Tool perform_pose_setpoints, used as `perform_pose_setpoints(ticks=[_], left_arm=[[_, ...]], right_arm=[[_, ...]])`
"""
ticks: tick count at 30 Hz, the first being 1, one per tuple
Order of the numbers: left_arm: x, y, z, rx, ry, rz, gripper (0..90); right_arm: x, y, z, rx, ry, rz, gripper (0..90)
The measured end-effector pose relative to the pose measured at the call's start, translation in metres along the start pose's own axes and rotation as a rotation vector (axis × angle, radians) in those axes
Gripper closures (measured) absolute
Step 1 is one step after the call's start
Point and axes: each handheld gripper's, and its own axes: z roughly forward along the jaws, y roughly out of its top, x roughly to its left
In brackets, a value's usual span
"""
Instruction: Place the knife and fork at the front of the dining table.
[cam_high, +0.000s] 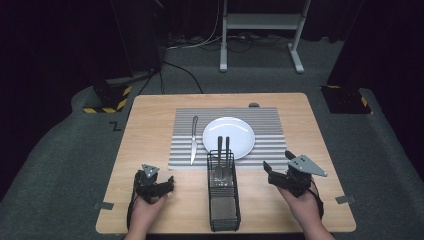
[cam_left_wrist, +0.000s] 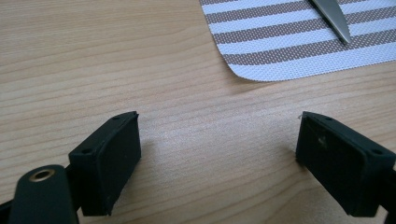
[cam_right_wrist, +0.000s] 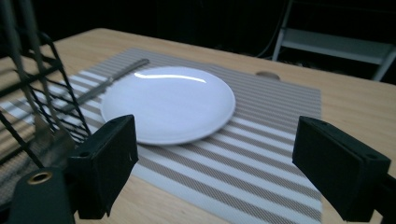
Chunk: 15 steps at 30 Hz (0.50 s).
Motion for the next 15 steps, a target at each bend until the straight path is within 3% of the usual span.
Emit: perform_pose_setpoints(ticks=[5,7,15], left_arm=[[0.0,0.0,0.0,0.0,-0.002,0.001,13.9],[0.0,0.0,0.0,0.0,-0.002,0.003,13.9],[0.0,0.0,0.0,0.0,-0.003,0.003,13.9]], right_arm=[[0.016,0.012,0.006,-0.036,0.032,-0.032,14.7],[0.029,0.021,0.013,-0.053,0.049,-0.041,17.0],[0.057,0.038,0.023,-0.133,0.087,-0.068,34.9]])
